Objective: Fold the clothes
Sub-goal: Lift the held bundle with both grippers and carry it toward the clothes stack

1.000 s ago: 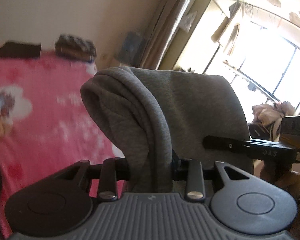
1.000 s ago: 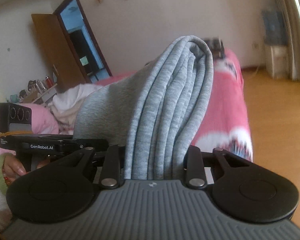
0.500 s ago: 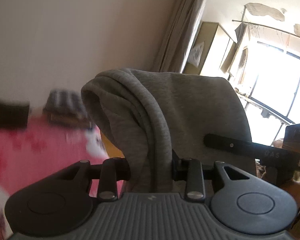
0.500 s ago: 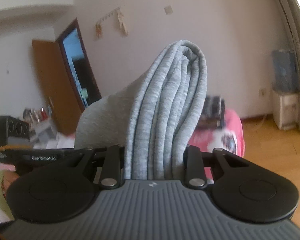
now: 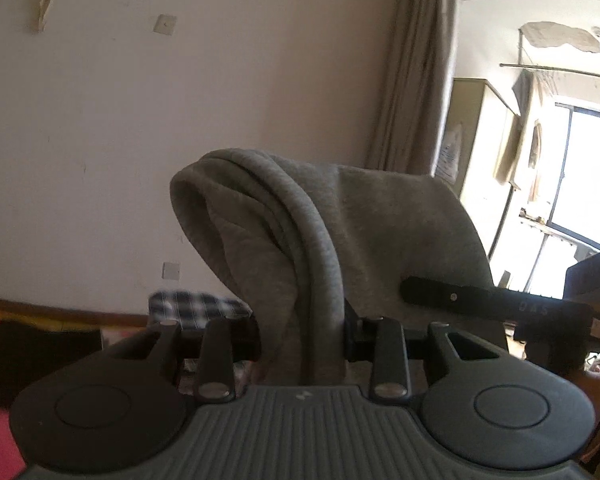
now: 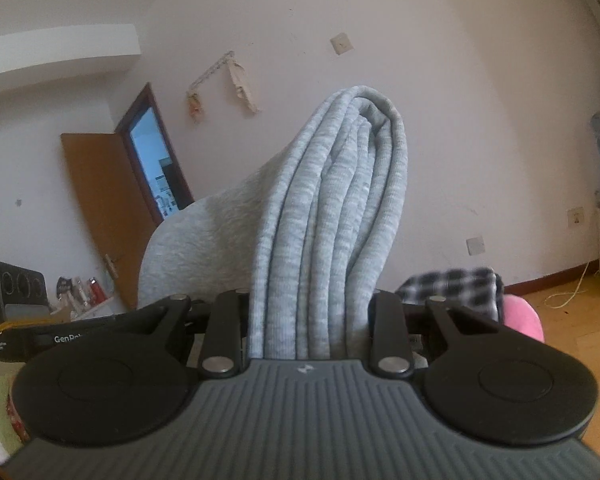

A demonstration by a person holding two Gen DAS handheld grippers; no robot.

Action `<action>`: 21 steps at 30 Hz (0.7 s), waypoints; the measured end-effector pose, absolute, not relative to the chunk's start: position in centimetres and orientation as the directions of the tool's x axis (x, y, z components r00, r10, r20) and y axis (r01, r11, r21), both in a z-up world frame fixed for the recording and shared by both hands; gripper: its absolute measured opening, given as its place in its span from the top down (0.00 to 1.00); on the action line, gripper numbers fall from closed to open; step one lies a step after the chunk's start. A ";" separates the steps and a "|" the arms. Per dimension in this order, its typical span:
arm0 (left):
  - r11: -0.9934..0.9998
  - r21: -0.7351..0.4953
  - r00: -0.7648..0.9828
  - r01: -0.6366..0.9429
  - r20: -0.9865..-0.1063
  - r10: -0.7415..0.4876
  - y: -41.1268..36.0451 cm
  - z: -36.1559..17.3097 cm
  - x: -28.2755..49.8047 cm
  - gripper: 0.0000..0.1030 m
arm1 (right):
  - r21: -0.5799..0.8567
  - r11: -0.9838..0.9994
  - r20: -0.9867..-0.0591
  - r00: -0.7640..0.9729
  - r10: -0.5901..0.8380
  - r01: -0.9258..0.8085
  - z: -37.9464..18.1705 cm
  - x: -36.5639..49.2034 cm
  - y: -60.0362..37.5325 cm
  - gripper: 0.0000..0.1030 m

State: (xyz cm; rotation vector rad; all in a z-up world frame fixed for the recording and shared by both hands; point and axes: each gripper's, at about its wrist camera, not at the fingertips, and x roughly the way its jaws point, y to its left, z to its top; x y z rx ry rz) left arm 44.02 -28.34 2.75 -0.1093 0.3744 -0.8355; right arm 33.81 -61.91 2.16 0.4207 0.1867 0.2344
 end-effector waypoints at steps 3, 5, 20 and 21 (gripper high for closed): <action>0.653 -0.247 0.604 0.716 -0.251 -0.757 -29.1 3.5 49.9 0.66 | 0.468 0.868 -0.133 0.959 0.252 -0.163 2.8 39.9 -63.2 0.75; 0.639 -0.251 0.599 0.727 -0.223 -0.769 -29.9 3.6 53.4 0.66 | 0.503 0.852 -0.133 0.961 0.244 -0.147 3.2 44.0 -64.3 0.74; 0.640 -0.381 0.515 0.667 -0.385 -0.766 -37.1 -7.5 72.6 0.66 | 0.658 0.753 -0.287 0.924 0.253 -0.002 -6.3 64.8 -72.3 0.75; 0.646 -0.389 0.506 0.657 -0.407 -0.760 -37.6 -8.3 73.2 0.66 | 0.678 0.735 -0.305 0.916 0.262 0.016 -7.6 65.4 -72.6 0.75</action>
